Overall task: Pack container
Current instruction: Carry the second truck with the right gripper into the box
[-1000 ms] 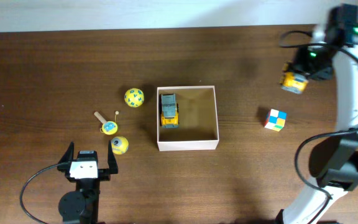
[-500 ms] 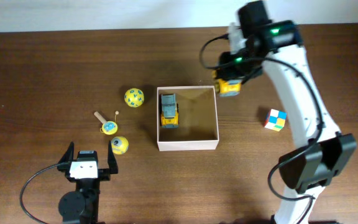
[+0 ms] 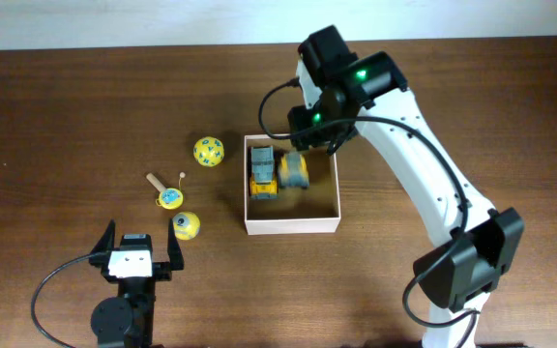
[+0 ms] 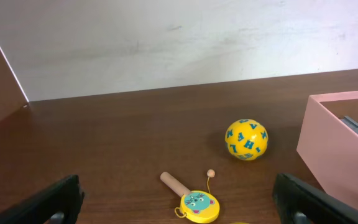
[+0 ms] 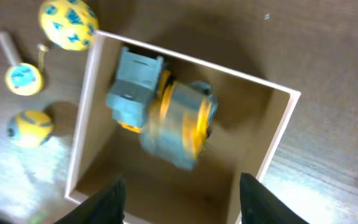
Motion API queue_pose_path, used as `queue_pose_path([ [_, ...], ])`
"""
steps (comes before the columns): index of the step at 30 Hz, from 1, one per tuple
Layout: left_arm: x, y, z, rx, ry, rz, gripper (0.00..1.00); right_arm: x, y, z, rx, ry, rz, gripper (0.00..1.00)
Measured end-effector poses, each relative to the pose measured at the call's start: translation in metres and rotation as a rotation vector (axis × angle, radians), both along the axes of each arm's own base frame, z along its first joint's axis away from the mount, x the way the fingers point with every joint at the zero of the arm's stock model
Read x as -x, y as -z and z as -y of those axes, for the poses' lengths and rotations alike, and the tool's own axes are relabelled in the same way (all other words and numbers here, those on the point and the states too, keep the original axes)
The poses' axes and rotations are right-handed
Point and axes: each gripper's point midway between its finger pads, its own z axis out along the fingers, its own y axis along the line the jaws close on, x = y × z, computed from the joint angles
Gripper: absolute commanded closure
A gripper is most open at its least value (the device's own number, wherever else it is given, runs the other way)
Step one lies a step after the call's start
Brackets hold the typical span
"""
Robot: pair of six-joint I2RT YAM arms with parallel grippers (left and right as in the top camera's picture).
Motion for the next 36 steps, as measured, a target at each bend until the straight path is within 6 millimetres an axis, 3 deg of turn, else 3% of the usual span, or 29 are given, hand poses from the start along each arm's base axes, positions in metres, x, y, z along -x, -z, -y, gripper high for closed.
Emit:
queue_pose_path([
  [8, 0.0, 0.0, 0.0, 0.0, 0.0, 0.0, 0.01, 0.004, 0.037, 0.004, 0.029, 0.025, -0.048, 0.47],
  [25, 0.0, 0.0, 0.0, 0.0, 0.0, 0.0, 0.01, 0.009, 0.037, -0.003, -0.008, 0.009, -0.073, 0.48],
  [36, 0.0, 0.0, 0.0, 0.0, 0.0, 0.0, 0.01, 0.051, 0.039, -0.032, -0.013, -0.033, -0.186, 0.48],
])
